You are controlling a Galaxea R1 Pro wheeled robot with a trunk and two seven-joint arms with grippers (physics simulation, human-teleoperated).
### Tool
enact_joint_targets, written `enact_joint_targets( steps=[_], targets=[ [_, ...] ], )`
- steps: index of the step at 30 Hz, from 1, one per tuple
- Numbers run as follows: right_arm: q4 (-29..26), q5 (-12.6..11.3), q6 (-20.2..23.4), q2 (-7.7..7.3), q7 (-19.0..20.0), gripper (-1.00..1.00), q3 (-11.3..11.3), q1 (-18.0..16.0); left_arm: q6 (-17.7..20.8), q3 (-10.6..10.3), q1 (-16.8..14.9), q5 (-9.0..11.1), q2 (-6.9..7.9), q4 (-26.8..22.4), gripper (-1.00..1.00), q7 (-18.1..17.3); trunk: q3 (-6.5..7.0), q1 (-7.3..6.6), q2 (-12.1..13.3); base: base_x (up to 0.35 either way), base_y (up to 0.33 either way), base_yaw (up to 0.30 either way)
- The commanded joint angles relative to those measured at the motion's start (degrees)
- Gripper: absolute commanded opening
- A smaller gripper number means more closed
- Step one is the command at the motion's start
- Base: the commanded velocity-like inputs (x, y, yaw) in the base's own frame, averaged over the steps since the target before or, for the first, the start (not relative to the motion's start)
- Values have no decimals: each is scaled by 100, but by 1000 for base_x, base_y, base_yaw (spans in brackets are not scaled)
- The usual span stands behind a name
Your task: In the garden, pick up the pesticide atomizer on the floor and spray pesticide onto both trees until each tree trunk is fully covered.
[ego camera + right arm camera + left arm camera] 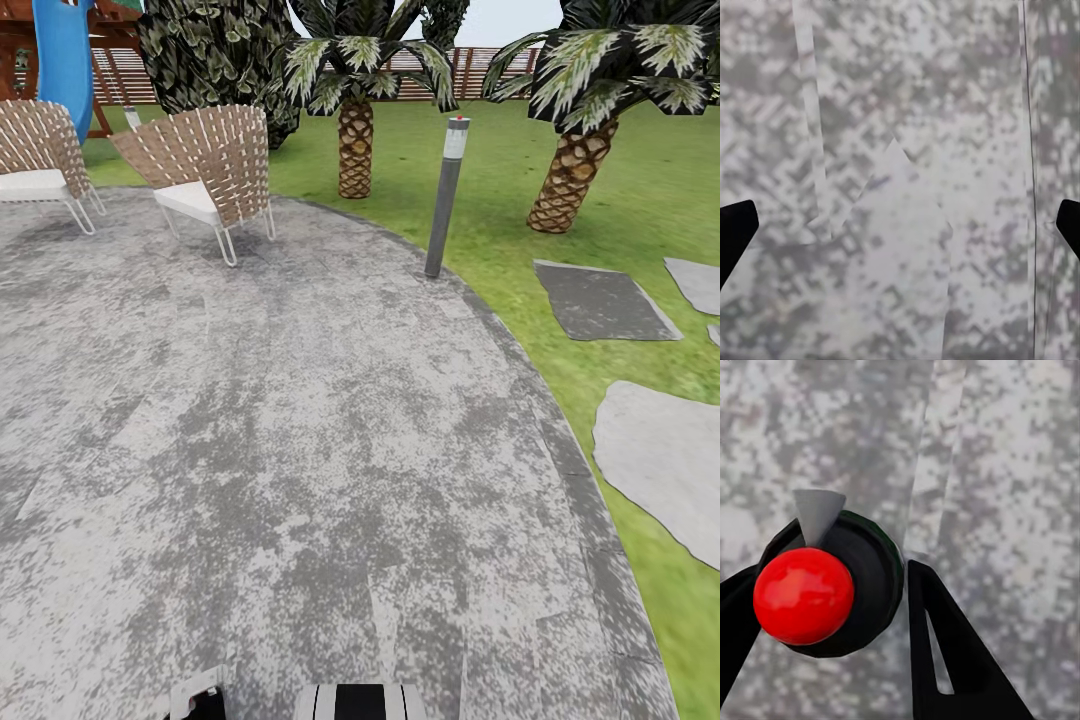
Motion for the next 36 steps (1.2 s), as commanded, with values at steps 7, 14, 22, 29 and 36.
enact_joint_targets(
  steps=[7,14,22,29,36],
  targets=[
    [6,-31,-23,1,22,100,-17,-2,-22,-48,-4,28,6,0,-100,45,-4,-1,-1,0,0,0],
    [6,-6,-29,2,22,100,-10,-1,-28,-47,25,54,6,-229,-100,46,-4,-1,-1,0,0,0],
    [11,-5,-30,9,22,100,-9,-1,-15,-47,118,54,11,-617,-100,53,-4,-1,-1,0,0,0],
    [15,-5,-30,9,22,100,-1,-3,7,-47,303,54,24,-1004,-100,54,-4,-1,-1,0,0,0],
    [15,-5,-30,10,22,100,-2,-1,28,-38,335,61,32,-1062,-100,55,-4,-1,-1,0,0,0]
  ],
)
